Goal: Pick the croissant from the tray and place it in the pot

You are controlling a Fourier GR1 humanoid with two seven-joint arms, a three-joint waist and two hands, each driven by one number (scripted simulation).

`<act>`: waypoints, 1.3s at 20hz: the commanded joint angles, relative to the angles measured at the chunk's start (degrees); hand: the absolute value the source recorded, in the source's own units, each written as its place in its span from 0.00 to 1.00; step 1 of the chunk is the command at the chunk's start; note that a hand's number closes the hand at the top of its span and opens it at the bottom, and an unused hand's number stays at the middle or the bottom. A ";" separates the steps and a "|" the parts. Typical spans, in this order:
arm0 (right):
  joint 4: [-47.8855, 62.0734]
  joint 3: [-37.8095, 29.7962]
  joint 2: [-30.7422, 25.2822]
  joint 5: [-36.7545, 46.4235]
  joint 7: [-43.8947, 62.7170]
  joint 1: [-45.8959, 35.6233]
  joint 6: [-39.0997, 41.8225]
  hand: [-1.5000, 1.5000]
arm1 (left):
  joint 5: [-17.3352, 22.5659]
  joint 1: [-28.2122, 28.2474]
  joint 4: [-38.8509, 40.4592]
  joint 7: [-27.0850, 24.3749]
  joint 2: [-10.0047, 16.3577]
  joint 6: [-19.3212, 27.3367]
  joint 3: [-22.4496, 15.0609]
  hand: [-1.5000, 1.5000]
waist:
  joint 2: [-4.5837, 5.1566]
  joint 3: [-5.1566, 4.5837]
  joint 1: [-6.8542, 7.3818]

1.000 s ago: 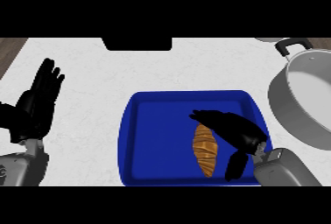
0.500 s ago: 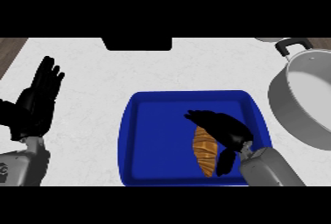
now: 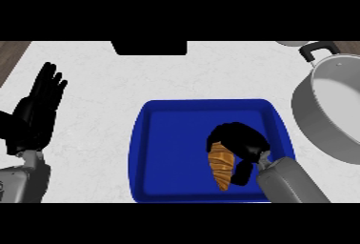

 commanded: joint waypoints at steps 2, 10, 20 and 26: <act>-2.61 2.37 -0.53 2.81 -3.79 6.08 -1.91 1.00 | -1.92 2.96 -6.65 3.73 -2.38 1.57 -2.70 0.50 | 0.08 0.11 -0.14; -3.72 0.92 3.14 6.33 -1.44 6.25 -1.10 1.00 | -1.84 2.03 -2.38 0.50 -1.29 -0.99 0.48 0.50 | 0.10 0.09 -0.31; -44.21 8.08 -5.35 8.73 9.29 40.37 -6.04 1.00 | -2.25 1.69 -0.96 -0.38 -1.21 0.24 1.77 0.50 | -0.13 0.06 -1.83; -59.82 2.01 0.69 5.87 13.90 43.83 -13.04 1.00 | -2.17 0.51 -0.78 0.64 -2.29 0.87 1.07 0.50 | -0.22 0.09 -2.59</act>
